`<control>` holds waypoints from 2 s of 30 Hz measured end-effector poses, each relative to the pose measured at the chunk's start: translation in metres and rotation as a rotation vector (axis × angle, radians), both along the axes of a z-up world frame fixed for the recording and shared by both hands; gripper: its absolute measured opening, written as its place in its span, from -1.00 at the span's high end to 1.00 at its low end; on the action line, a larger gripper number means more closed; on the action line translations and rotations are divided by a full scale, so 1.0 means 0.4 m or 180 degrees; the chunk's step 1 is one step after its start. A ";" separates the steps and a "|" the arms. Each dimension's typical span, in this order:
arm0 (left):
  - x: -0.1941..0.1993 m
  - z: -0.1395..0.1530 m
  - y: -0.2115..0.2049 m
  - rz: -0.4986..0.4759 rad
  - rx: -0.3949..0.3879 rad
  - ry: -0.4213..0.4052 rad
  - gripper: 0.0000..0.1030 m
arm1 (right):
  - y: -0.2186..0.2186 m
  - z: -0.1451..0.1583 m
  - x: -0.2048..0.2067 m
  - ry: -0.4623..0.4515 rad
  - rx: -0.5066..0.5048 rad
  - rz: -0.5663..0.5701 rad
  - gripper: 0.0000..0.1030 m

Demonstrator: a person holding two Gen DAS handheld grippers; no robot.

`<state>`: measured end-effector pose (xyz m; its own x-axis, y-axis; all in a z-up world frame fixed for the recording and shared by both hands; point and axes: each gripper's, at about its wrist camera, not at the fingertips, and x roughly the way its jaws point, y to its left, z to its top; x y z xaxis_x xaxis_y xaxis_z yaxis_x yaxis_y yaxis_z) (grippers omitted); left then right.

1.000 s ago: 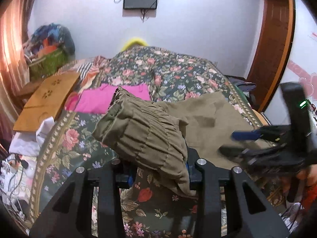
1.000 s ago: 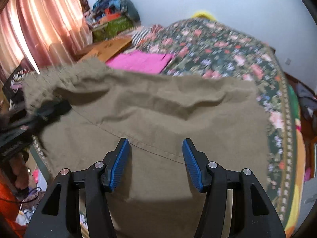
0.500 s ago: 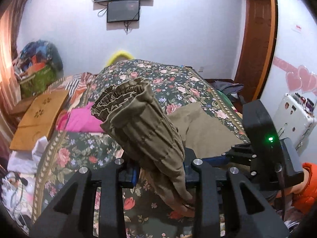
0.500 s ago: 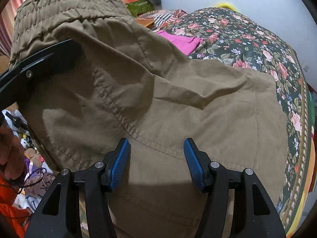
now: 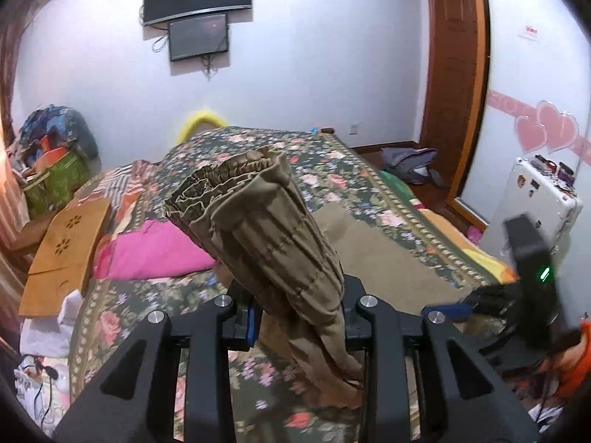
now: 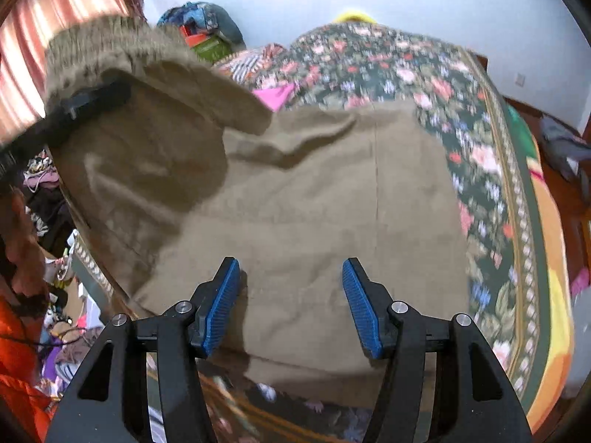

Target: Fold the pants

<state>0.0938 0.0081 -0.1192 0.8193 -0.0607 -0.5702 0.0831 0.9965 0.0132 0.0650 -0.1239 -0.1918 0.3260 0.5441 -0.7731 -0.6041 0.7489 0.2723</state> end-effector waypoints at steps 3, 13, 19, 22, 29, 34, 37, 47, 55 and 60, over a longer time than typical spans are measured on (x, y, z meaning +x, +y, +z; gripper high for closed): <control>0.014 0.008 -0.035 -0.0094 0.0050 -0.0023 0.41 | 0.001 -0.014 -0.007 0.0004 0.0080 -0.0019 -0.10; 0.061 0.013 -0.104 -0.0384 -0.0001 0.0049 0.43 | -0.080 0.018 -0.005 0.0034 0.0330 -0.0129 -0.09; 0.085 0.015 -0.140 -0.0489 -0.0022 0.0074 0.43 | -0.185 0.008 -0.004 -0.0014 0.0153 -0.0543 -0.10; 0.098 0.010 -0.165 -0.0560 -0.0004 0.0097 0.43 | -0.181 -0.030 -0.017 0.0124 0.0097 -0.0545 -0.10; 0.126 -0.008 -0.242 -0.0801 -0.0013 0.0213 0.43 | -0.192 -0.040 -0.013 0.0183 0.0281 -0.0582 -0.11; 0.162 -0.055 -0.305 -0.0992 -0.0084 0.0494 0.44 | -0.196 -0.047 -0.018 0.0177 0.0317 -0.0592 -0.11; 0.178 -0.090 -0.327 -0.1069 -0.0153 0.0711 0.44 | -0.203 -0.043 -0.019 0.0179 0.0338 -0.0599 -0.11; 0.201 -0.199 -0.403 -0.1176 -0.0033 0.1203 0.42 | -0.310 -0.030 -0.061 0.0201 0.0338 -0.0898 -0.11; 0.181 -0.193 -0.419 -0.1243 -0.0041 0.1252 -0.41 | -0.331 -0.032 -0.076 0.0234 0.0276 -0.0991 -0.10; 0.172 -0.144 -0.390 -0.1232 -0.0171 0.1191 -0.42 | -0.321 -0.018 -0.086 0.0191 0.0259 -0.0978 -0.10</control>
